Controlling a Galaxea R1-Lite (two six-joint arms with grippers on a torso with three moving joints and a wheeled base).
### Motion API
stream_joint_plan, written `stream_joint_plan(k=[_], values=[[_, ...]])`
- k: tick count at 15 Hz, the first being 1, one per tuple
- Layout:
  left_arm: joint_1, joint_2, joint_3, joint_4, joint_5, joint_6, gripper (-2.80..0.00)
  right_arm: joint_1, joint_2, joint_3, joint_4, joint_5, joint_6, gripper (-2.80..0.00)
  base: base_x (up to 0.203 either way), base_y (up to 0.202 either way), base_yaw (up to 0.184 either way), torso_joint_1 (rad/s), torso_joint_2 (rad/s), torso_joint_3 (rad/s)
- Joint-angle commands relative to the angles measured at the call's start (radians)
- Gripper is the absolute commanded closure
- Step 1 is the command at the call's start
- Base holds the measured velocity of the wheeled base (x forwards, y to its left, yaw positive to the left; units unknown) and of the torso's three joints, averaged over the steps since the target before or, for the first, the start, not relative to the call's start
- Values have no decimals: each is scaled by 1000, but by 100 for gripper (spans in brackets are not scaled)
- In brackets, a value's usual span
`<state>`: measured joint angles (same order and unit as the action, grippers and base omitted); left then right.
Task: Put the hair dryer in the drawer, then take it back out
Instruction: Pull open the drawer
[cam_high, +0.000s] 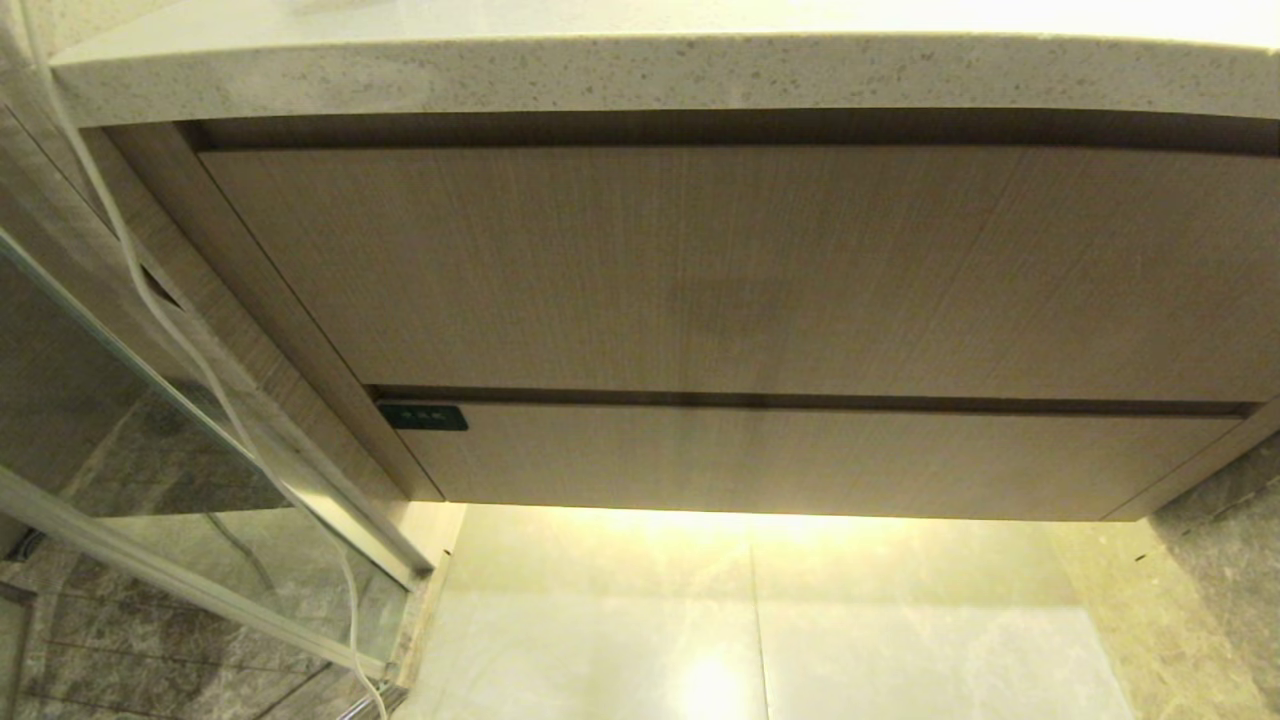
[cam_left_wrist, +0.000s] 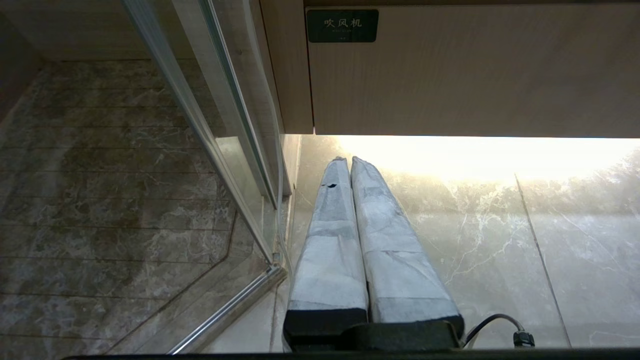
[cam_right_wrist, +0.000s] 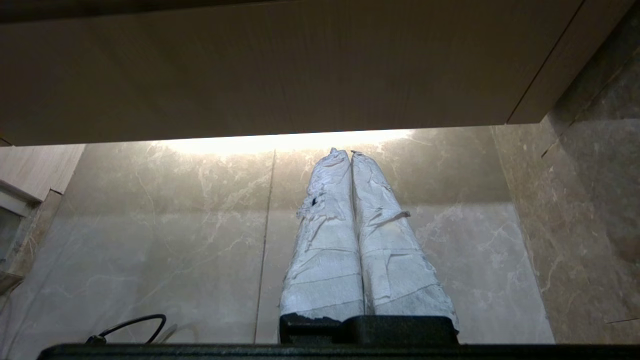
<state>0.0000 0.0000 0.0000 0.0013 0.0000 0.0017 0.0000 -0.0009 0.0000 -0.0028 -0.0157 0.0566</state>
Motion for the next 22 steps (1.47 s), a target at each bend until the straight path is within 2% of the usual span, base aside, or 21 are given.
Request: stream_joint_plan(k=[1,7,11,13,15,17,20,22], values=[[0,0,0,0,0,0,0,0,1,2,0,-1,0,0,0,0,0,0,0,0],[0,0,0,-1,0,0,0,0,1,2,0,-1,-1,0,0,0,0,0,0,0],[0,0,0,0,0,0,0,1,1,-5,20,-1,-40,0,0,0,0,0,0,0],[0,0,0,0,0,0,0,1,10,-82,38,5,-55,0,0,0,0,0,0,0],[0,0,0,-1,0,0,0,1,61,-318,149,50,-57,0,0,0,0,0,0,0],[0,0,0,0,0,0,0,0,162,-637,324,150,-61,0,0,0,0,0,0,0],[0,0,0,-1,0,0,0,0,359,-1152,691,364,-67,0,0,0,0,0,0,0],[0,0,0,-1,0,0,0,-1,527,-1431,993,556,-74,0,0,0,0,0,0,0]])
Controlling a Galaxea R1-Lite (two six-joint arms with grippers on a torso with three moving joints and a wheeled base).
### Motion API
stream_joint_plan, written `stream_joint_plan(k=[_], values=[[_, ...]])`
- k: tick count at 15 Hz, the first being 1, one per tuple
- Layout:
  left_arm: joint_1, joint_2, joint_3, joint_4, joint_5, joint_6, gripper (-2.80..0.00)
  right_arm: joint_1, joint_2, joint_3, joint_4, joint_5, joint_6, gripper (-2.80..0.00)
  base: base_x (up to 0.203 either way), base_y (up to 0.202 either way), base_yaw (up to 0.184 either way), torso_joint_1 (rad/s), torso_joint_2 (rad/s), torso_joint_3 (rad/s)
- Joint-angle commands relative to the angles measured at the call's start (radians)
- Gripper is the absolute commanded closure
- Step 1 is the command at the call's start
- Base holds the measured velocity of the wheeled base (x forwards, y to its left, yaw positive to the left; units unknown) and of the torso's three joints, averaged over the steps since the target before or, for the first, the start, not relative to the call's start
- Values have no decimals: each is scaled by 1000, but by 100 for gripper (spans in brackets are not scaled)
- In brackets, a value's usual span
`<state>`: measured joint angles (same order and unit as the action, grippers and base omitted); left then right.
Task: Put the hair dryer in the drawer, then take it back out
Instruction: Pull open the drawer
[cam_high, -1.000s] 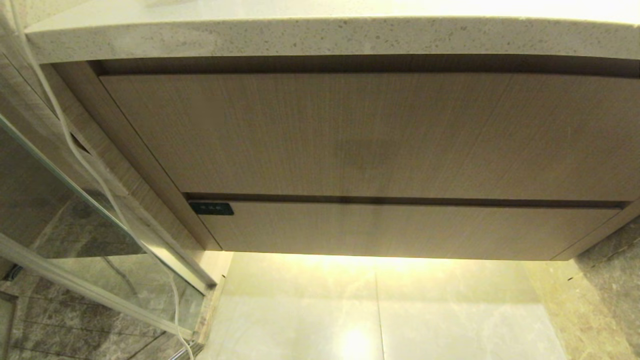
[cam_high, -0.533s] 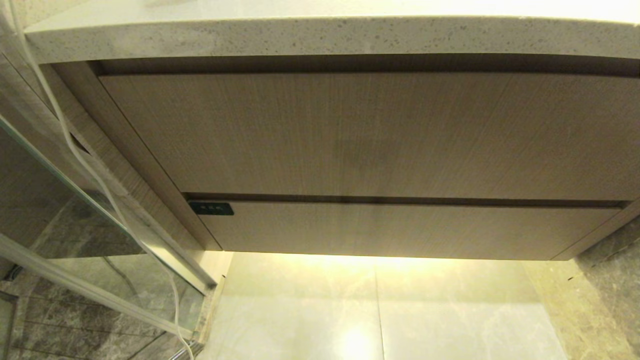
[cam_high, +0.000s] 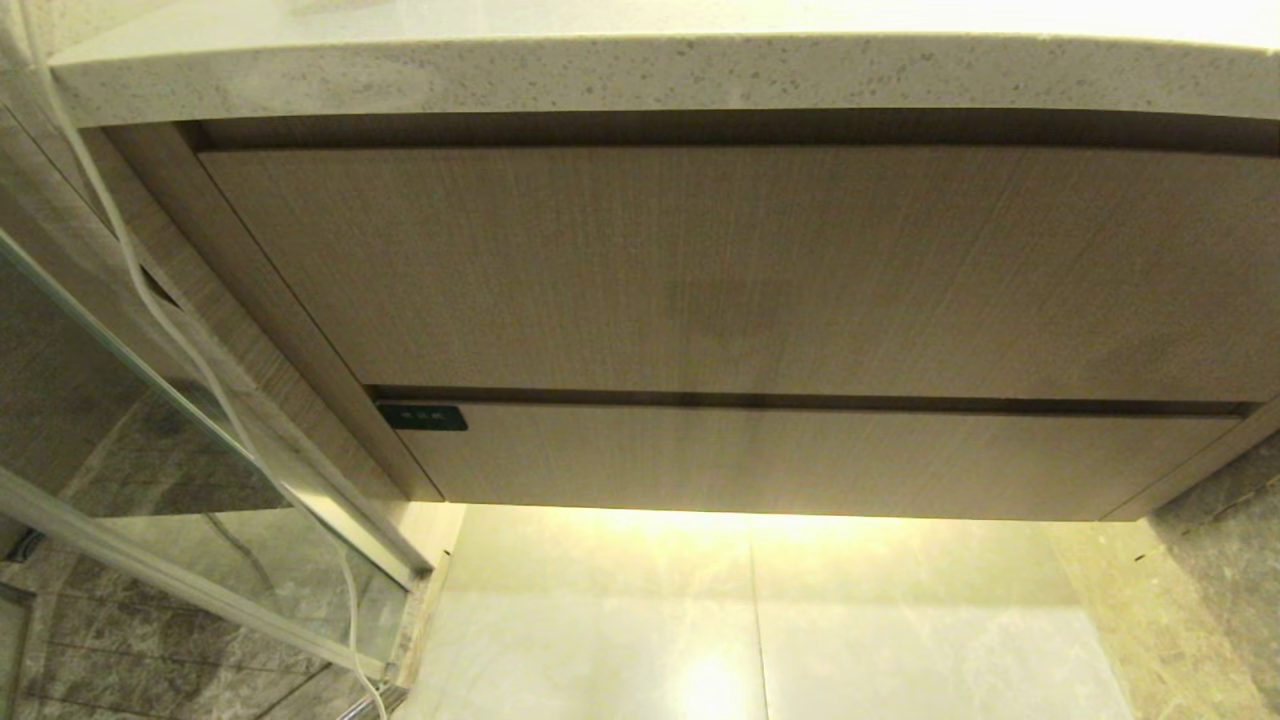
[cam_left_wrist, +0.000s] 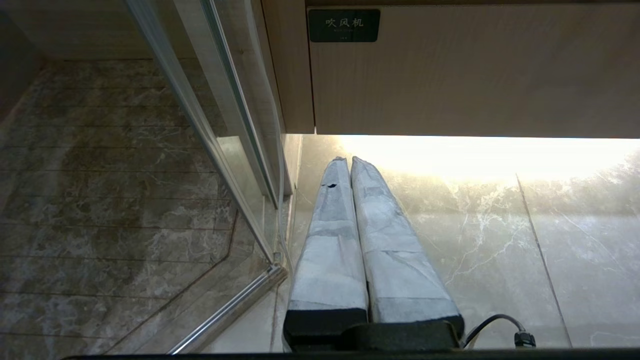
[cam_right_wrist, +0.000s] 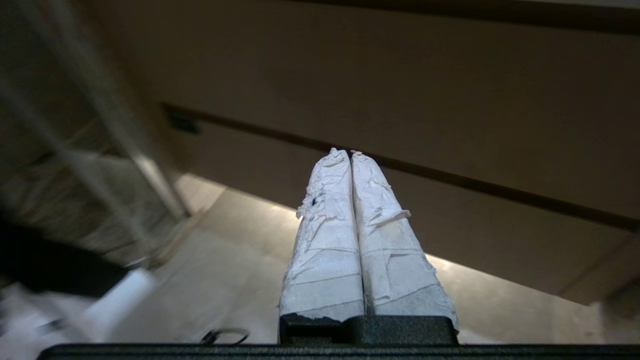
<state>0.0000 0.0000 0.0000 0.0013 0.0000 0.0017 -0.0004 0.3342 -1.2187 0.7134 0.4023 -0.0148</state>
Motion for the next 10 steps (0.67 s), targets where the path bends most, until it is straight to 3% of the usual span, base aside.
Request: stream_joint_plan(k=[1,3,5,8,10], values=[[0,0,0,0,0,0,0,1,279,-300,406,244,-31,0,0,0,0,0,0,0],[0,0,0,0,0,0,0,14,425,-355,576,421,-122,0,0,0,0,0,0,0],[0,0,0,0,0,0,0,44,524,-341,671,487,-239,0,0,0,0,0,0,0],[0,0,0,-1,0,0,0,91,619,-318,784,475,-553,0,0,0,0,0,0,0],[0,0,0,-1,0,0,0,97,689,-315,809,345,-781,0,0,0,0,0,0,0]])
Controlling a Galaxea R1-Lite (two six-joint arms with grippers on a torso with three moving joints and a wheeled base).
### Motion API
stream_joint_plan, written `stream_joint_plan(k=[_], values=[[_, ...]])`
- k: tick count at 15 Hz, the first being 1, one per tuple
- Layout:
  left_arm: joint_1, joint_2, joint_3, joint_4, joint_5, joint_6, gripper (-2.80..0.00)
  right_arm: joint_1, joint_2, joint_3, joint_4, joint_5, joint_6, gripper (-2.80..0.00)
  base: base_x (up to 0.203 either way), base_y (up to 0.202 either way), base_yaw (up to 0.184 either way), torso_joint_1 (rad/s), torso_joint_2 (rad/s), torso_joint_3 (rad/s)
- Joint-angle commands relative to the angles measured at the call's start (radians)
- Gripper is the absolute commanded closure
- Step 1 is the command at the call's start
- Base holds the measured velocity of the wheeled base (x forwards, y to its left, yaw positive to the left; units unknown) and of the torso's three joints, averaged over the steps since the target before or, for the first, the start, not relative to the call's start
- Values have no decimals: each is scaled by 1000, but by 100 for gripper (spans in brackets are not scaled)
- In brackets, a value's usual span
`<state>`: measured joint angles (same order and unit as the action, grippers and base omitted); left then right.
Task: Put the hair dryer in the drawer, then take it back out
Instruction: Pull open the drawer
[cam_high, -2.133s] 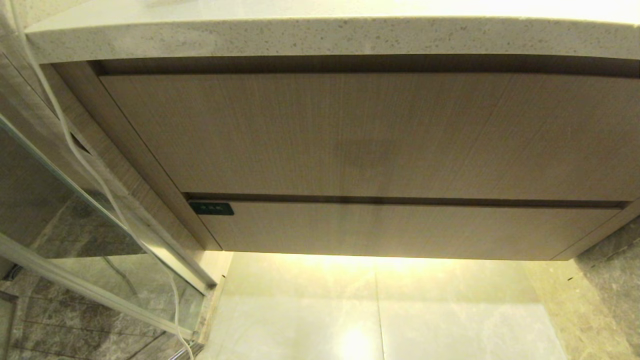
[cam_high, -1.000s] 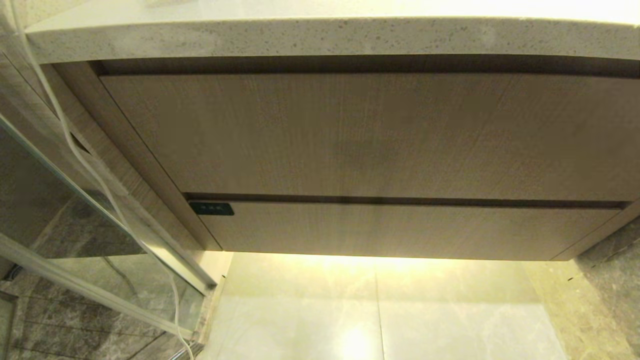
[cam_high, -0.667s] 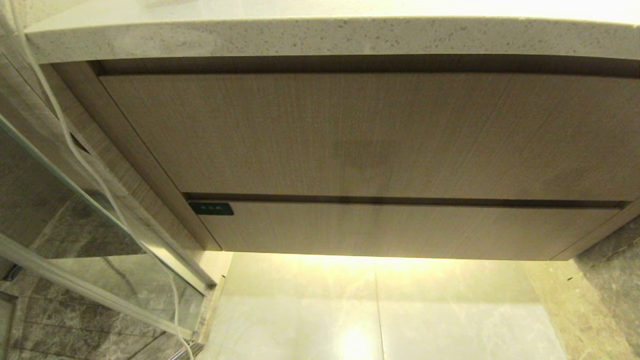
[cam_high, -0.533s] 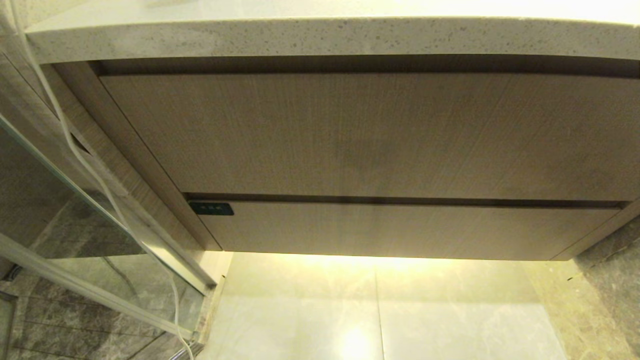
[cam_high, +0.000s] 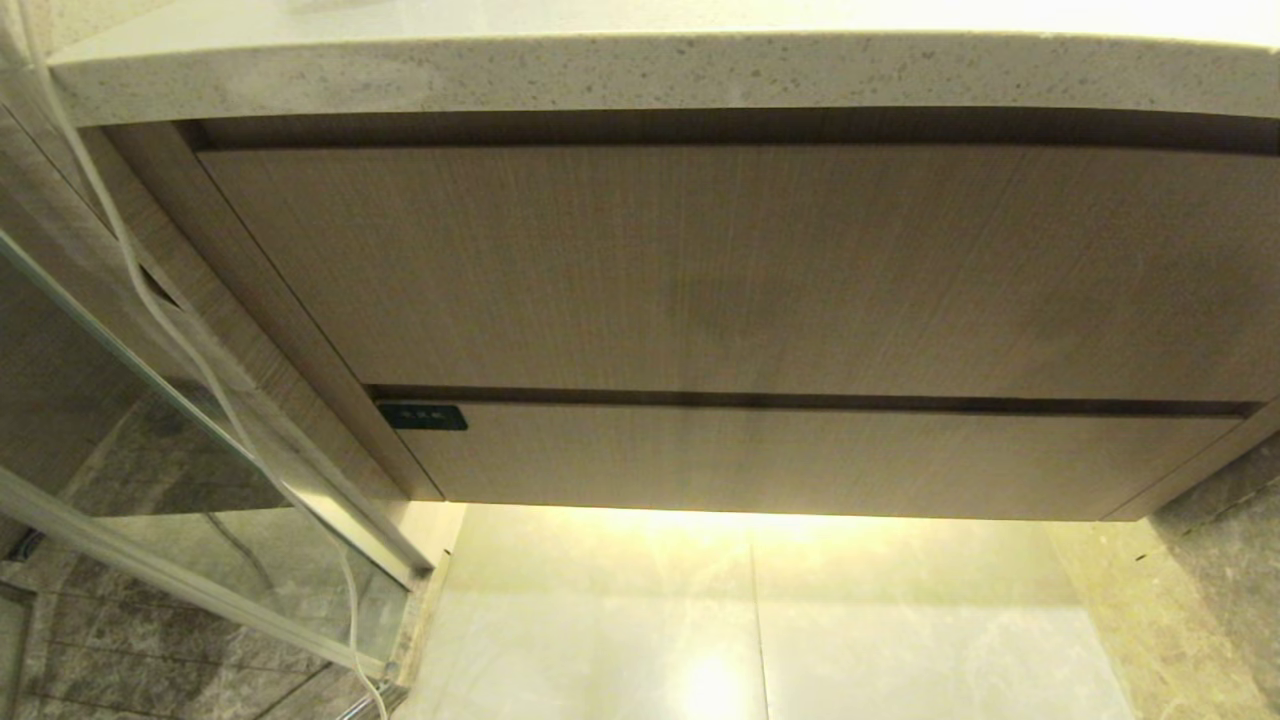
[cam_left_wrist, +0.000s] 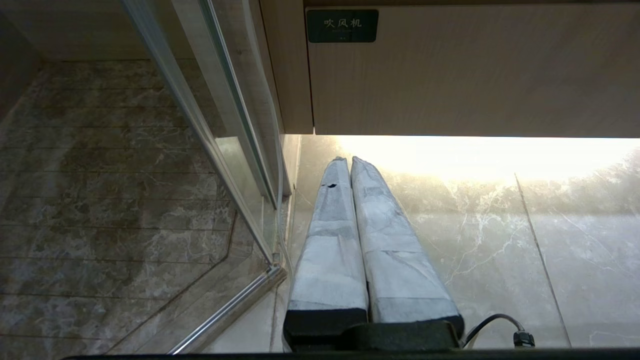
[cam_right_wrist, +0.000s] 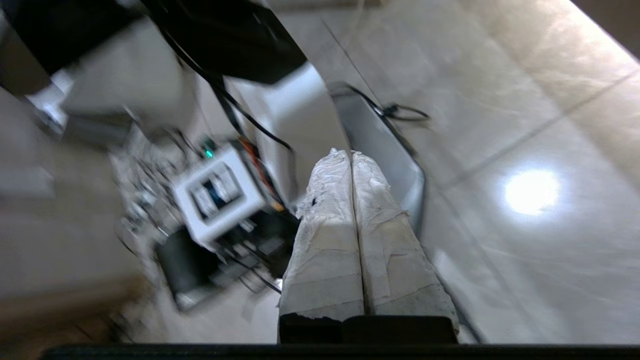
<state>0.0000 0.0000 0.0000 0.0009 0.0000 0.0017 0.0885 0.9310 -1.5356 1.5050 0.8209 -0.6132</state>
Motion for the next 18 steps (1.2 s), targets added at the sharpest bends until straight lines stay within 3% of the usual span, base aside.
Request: stream_joint_plan(k=[1,4,7,8,11,18], values=[[0,0,0,1,0,0,0,8,126,-5,22,-135,-233,0,0,0,0,0,0,0],[0,0,0,1,0,0,0,10,172,-9,25,-208,-330,0,0,0,0,0,0,0],[0,0,0,0,0,0,0,22,238,-4,21,-471,-466,0,0,0,0,0,0,0],[0,0,0,-1,0,0,0,37,274,-3,20,-494,-505,0,0,0,0,0,0,0],[0,0,0,1,0,0,0,99,359,2,-63,-508,-605,0,0,0,0,0,0,0],[0,0,0,1,0,0,0,164,486,-6,-224,-500,-617,0,0,0,0,0,0,0]])
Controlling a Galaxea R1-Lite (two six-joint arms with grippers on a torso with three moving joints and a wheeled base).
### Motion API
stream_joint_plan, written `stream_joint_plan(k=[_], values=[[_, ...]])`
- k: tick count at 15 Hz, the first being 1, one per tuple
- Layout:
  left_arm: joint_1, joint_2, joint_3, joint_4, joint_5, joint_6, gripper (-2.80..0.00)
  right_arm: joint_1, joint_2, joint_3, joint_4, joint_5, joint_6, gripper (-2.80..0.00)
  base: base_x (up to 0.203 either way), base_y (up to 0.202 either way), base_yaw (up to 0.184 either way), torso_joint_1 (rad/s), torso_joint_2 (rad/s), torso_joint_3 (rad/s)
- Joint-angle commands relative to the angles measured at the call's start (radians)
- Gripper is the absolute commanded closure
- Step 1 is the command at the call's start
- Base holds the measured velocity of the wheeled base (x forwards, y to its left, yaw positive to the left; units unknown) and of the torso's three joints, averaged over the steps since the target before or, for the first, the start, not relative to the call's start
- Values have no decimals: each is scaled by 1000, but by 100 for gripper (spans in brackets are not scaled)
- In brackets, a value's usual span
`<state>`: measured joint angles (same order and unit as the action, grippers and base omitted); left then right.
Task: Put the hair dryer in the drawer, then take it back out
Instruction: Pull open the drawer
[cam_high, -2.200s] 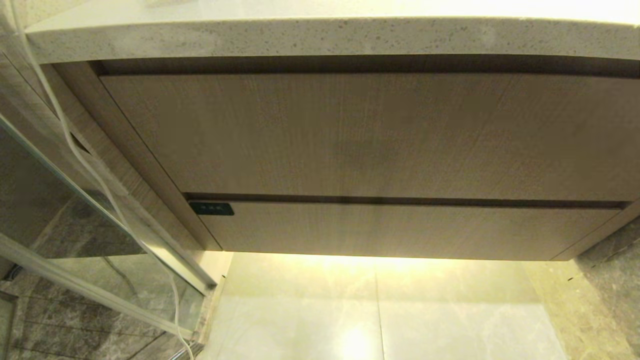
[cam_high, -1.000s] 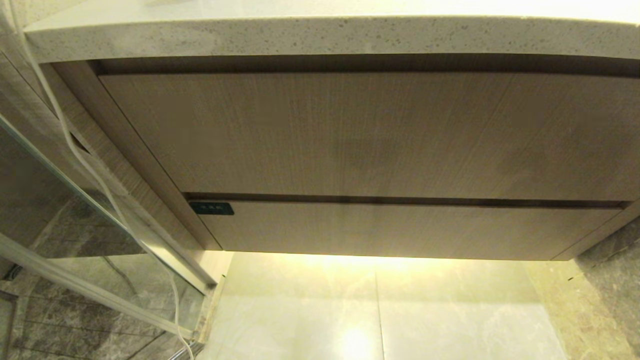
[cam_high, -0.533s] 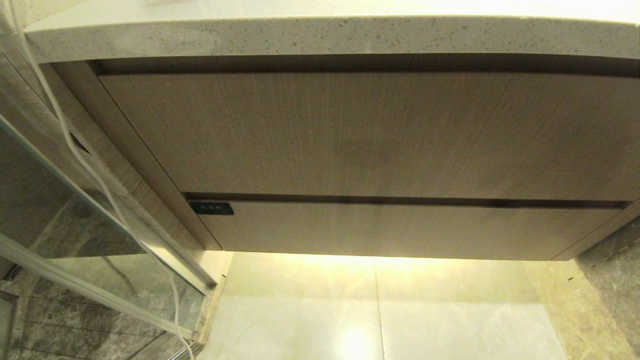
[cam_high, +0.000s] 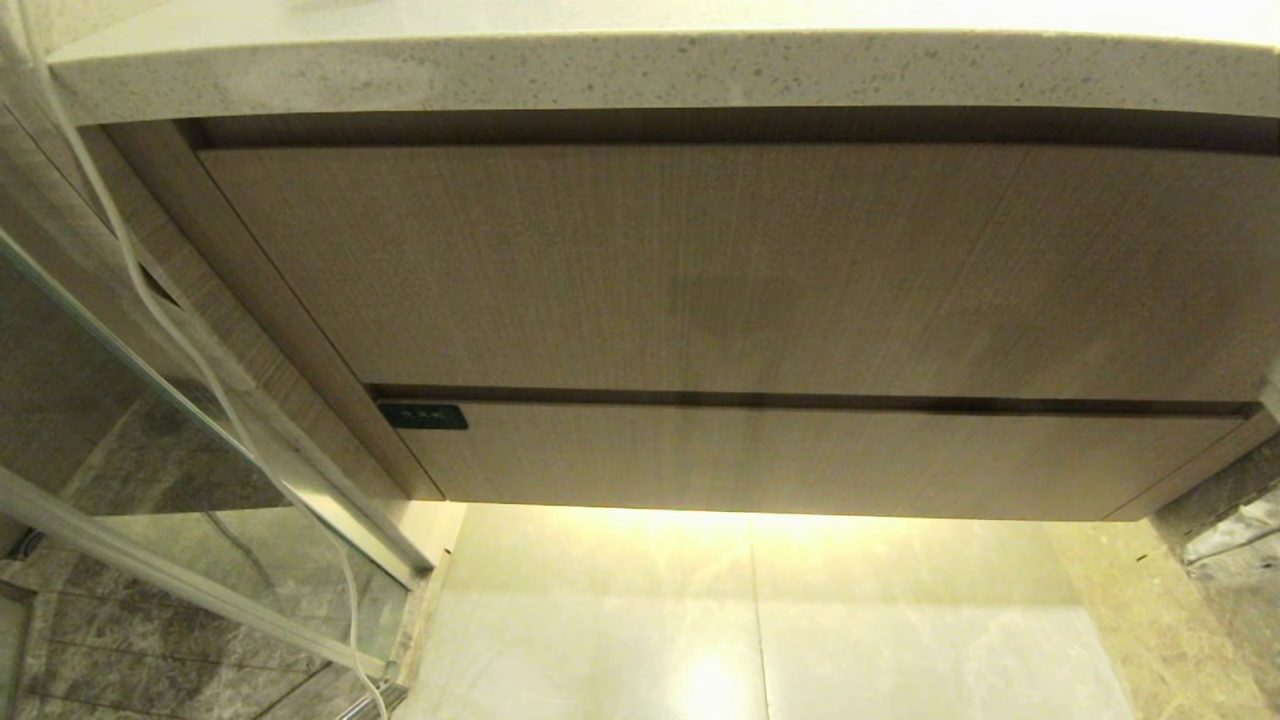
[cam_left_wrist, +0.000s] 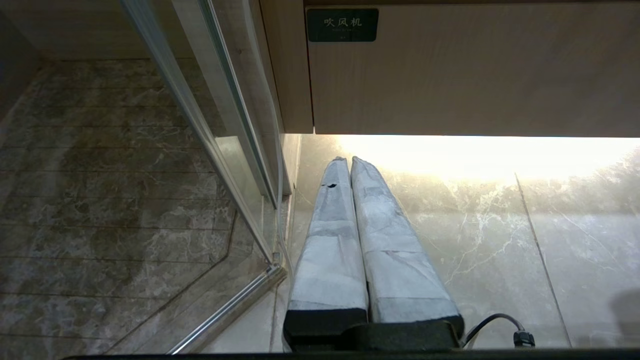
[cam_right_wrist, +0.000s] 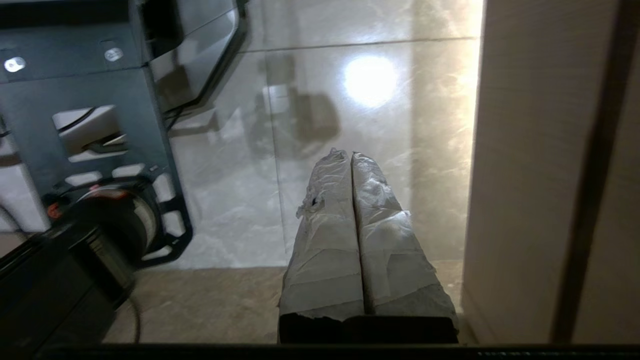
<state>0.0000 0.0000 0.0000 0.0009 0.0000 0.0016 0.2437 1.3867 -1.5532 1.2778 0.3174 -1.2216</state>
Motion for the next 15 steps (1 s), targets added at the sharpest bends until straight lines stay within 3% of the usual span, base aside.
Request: stream_joint_plan(k=[1,8,15], values=[[0,0,0,0,0,0,0,10,31,32,2,5,-11,0,0,0,0,0,0,0],[0,0,0,1,0,0,0,37,157,143,-357,-5,-44,0,0,0,0,0,0,0],[0,0,0,-1,0,0,0,86,243,245,-500,-14,-79,0,0,0,0,0,0,0]])
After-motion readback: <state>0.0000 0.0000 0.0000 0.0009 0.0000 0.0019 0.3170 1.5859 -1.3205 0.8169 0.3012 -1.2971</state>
